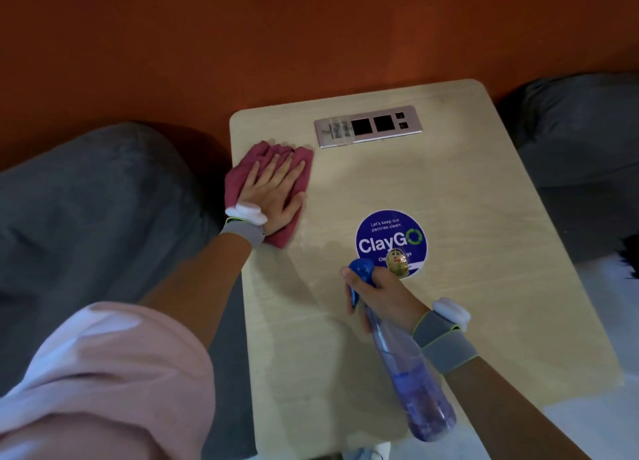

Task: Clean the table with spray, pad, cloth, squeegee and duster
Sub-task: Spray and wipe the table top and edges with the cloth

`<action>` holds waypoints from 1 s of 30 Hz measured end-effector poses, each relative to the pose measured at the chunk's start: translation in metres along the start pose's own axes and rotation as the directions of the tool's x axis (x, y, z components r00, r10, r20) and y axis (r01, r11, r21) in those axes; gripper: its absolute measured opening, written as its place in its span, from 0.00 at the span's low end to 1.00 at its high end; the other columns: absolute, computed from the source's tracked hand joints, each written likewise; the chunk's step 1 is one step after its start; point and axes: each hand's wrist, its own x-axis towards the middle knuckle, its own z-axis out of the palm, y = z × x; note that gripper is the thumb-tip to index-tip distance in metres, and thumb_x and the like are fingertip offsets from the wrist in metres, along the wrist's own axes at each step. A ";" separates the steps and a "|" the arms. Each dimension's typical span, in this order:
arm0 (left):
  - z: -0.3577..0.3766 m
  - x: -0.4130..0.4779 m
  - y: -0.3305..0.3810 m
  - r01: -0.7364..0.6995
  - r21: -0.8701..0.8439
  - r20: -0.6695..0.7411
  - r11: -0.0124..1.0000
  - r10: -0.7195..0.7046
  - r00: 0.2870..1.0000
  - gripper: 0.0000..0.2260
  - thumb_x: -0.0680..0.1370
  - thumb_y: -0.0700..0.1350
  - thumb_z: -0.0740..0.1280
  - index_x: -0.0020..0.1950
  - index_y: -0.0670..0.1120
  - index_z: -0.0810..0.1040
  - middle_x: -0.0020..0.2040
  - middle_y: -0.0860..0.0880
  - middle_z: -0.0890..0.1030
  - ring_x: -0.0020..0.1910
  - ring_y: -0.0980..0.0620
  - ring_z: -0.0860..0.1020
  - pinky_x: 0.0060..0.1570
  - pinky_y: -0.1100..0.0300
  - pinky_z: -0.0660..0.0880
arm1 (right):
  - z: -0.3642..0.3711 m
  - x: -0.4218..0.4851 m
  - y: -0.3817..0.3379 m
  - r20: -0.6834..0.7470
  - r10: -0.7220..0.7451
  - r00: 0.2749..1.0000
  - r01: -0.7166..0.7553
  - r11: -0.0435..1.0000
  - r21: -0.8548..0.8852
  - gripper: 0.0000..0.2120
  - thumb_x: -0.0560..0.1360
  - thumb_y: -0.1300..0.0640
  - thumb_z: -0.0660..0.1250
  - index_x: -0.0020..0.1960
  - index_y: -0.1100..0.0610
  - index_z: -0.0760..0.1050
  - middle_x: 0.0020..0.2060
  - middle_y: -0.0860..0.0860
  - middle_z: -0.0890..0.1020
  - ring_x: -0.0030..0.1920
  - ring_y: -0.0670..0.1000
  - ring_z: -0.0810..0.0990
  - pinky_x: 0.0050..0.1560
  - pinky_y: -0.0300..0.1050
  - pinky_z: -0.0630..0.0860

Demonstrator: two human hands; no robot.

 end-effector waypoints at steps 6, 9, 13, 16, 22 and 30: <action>0.002 -0.035 0.016 0.018 -0.011 -0.020 1.000 -0.018 1.000 0.28 0.78 0.60 0.44 0.78 0.55 0.50 0.78 0.52 0.54 0.77 0.50 0.52 0.75 0.47 0.47 | 0.007 -0.024 0.012 0.047 0.048 0.998 -0.047 0.999 -0.028 0.21 0.81 0.45 0.59 0.40 0.62 0.71 0.31 0.56 0.81 0.18 0.55 0.73 0.22 0.41 0.71; 0.005 -0.044 0.018 0.027 -0.020 -0.017 0.999 -0.028 0.999 0.28 0.78 0.60 0.45 0.78 0.55 0.51 0.78 0.52 0.55 0.77 0.50 0.52 0.74 0.46 0.48 | 0.007 -0.030 0.015 0.052 0.063 0.997 -0.060 0.996 -0.059 0.22 0.81 0.44 0.58 0.40 0.62 0.72 0.30 0.55 0.81 0.19 0.54 0.73 0.23 0.40 0.70; 0.007 -0.063 0.025 0.038 -0.009 -0.022 0.999 -0.038 0.999 0.28 0.78 0.60 0.45 0.78 0.56 0.51 0.78 0.52 0.55 0.77 0.50 0.53 0.74 0.46 0.48 | 0.011 -0.046 0.024 0.063 0.065 0.996 -0.062 0.997 -0.055 0.21 0.81 0.44 0.58 0.40 0.62 0.71 0.31 0.57 0.82 0.19 0.55 0.73 0.24 0.40 0.71; 0.008 -0.079 0.032 0.046 -0.018 -0.030 0.999 -0.046 0.998 0.27 0.78 0.60 0.46 0.78 0.56 0.52 0.78 0.52 0.56 0.77 0.49 0.53 0.74 0.46 0.47 | 0.016 -0.056 0.035 0.088 0.055 0.995 -0.046 0.994 -0.100 0.23 0.81 0.44 0.58 0.37 0.62 0.71 0.29 0.58 0.80 0.20 0.57 0.74 0.25 0.42 0.72; 0.012 -0.115 0.048 0.063 -0.021 -0.041 0.998 -0.064 0.997 0.27 0.79 0.59 0.47 0.78 0.56 0.53 0.78 0.52 0.56 0.77 0.49 0.53 0.74 0.47 0.48 | 0.023 -0.072 0.052 0.128 0.040 0.991 -0.027 0.994 -0.106 0.24 0.81 0.44 0.58 0.38 0.63 0.72 0.30 0.58 0.81 0.20 0.56 0.75 0.25 0.41 0.73; 0.015 -0.167 0.071 0.080 -0.027 -0.040 0.996 -0.081 0.996 0.26 0.80 0.59 0.48 0.78 0.56 0.52 0.78 0.52 0.56 0.77 0.49 0.53 0.74 0.46 0.48 | 0.034 -0.087 0.065 0.075 0.003 0.997 0.007 0.991 -0.132 0.25 0.81 0.44 0.58 0.36 0.63 0.73 0.29 0.58 0.81 0.21 0.58 0.74 0.29 0.49 0.76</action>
